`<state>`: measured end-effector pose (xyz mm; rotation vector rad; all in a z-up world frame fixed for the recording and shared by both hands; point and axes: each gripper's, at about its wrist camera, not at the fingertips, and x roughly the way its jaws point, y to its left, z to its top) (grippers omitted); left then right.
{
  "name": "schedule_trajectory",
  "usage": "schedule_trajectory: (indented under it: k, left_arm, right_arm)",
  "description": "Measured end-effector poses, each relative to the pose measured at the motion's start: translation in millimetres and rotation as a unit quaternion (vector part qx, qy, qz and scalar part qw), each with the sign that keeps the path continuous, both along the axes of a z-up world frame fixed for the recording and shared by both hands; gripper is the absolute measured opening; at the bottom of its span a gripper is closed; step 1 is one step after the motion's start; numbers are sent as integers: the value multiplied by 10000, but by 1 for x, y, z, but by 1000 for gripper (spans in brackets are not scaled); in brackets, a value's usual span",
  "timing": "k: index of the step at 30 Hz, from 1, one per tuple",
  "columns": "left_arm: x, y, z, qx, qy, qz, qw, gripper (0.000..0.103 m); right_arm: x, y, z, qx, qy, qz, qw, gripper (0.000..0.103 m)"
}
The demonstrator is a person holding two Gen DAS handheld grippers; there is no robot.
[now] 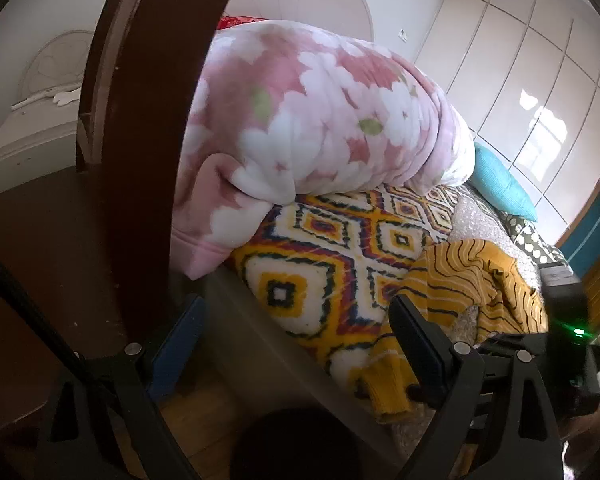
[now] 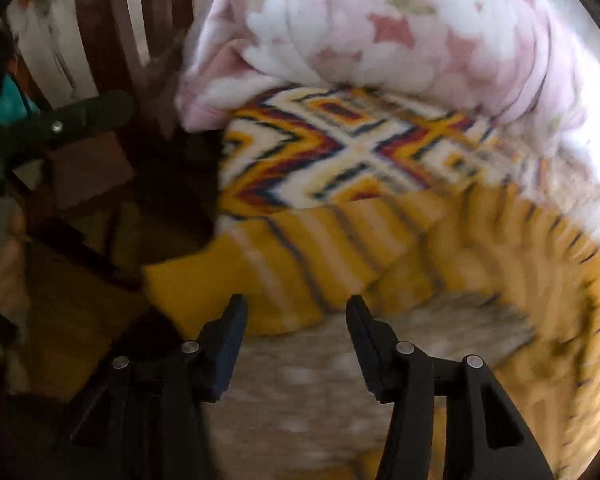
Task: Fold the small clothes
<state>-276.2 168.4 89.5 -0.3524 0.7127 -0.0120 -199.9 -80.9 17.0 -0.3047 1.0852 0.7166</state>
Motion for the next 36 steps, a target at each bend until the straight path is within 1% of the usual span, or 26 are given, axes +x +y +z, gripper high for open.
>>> schedule_trajectory:
  k: [2,3,5,6,8,9,11,13,14,15,16,17,19,21,23,25,27,29,32,34,36]
  left_arm:
    - [-1,0,1,-9,0,5,10000,92]
    - [-1,0,1,-17,-10,1,10000,92]
    - [-4,0,3,-28,-39,-21,10000,92]
    - [-6,0,5,-15,-59,-28,10000,92]
    - [-12,0,8,15,-111,-33,9999,92]
    - [-16,0,10,31,-146,-32,9999,92]
    - [-22,3,13,62,-183,-12,9998,92]
    - [-27,7,14,94,-194,25,9998,92]
    - [-30,11,13,112,-195,48,9997,92]
    - [-31,13,13,122,-190,64,9997,92]
    - [-33,16,11,130,-184,77,9997,92]
    - [-34,18,9,128,-182,80,9997,92]
    - [-33,19,3,140,-145,86,9998,92]
    - [-30,18,-3,142,-38,52,9999,92]
    - [-29,16,-6,70,9,12,10000,92]
    - [-27,14,-7,19,17,-23,10000,92]
    - [-26,10,-6,1,-1,-72,10000,92]
    - [-26,8,-5,24,-10,-115,9999,92]
    - [-28,5,-4,63,8,-130,9999,92]
    - [-28,4,-4,67,21,-128,9999,92]
    - [-28,2,-4,76,37,-134,9999,92]
  right_arm:
    - [8,11,-3,-5,-27,-123,9999,56]
    - [11,16,1,29,-87,-147,9999,56]
    - [29,26,9,277,-95,-236,9993,56]
    - [45,32,12,467,34,-301,9985,56]
    - [70,39,14,639,243,-463,9966,56]
    - [87,42,13,757,301,-629,9947,56]
    - [103,41,19,931,188,-929,9911,56]
    - [108,29,33,1387,136,-1197,9830,56]
    - [105,24,39,1529,167,-1209,9807,56]
    - [94,21,44,1521,145,-1116,9819,56]
    - [85,21,46,1406,74,-981,9852,56]
    - [70,21,47,1214,-37,-794,9894,56]
    - [34,24,38,573,-247,-423,9971,56]
    - [8,16,24,262,-128,-237,9993,56]
    - [-5,7,15,296,-15,-291,9991,56]
    - [-9,-1,11,399,-115,-486,9980,56]
    - [0,-4,8,607,-123,-713,9955,56]
    - [12,-5,2,714,-25,-885,9935,60]
    - [31,1,-8,704,161,-1176,9904,62]
    - [39,0,-11,884,280,-1422,9855,65]
    - [41,-3,-11,962,383,-1646,9809,65]
